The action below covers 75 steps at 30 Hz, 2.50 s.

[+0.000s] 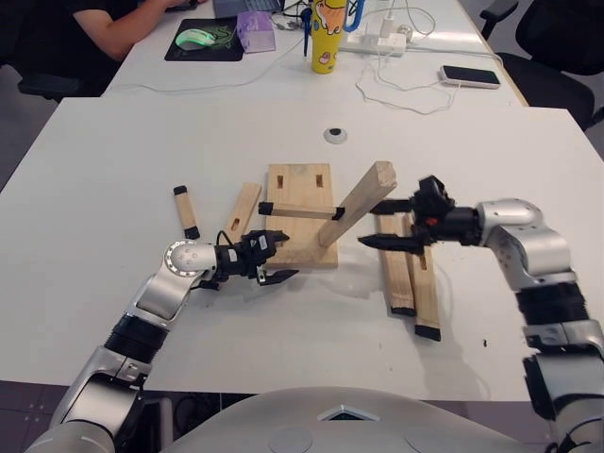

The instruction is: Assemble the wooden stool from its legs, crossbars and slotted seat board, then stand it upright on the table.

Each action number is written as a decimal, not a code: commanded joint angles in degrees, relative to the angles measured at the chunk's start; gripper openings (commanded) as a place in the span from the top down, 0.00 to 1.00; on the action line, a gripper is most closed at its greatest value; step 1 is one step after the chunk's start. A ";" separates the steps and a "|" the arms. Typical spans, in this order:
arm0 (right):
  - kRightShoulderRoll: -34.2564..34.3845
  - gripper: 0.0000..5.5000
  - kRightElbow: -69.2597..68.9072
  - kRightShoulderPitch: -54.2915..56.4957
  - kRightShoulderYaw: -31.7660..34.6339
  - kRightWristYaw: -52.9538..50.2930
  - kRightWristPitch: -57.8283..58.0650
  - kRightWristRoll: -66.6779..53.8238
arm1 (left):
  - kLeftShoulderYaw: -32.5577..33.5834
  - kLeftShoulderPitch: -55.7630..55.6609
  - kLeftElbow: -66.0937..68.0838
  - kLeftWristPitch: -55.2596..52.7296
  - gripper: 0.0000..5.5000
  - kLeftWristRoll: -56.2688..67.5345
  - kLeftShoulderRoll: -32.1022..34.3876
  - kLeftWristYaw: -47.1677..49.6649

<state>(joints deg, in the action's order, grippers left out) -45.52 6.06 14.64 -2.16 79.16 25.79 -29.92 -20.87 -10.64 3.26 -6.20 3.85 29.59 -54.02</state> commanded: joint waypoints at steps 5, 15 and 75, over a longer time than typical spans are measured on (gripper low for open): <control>-2.88 0.50 -9.11 13.91 21.65 -11.00 31.74 -41.49 | 0.48 6.20 0.42 -2.82 0.30 -1.59 1.76 2.16; 18.73 0.78 -15.07 21.52 18.74 -40.79 20.94 -44.68 | -0.55 5.35 1.82 -2.61 0.30 -1.85 0.61 2.25; 20.05 0.46 -34.78 -10.77 3.59 -82.05 41.06 -8.55 | 1.27 11.60 -5.24 -6.94 0.30 0.34 -0.29 8.22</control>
<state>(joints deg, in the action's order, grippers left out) -25.41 -28.13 2.86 1.76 -3.18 66.63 -40.62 -17.95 -1.28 -4.38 -9.34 5.75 28.39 -45.16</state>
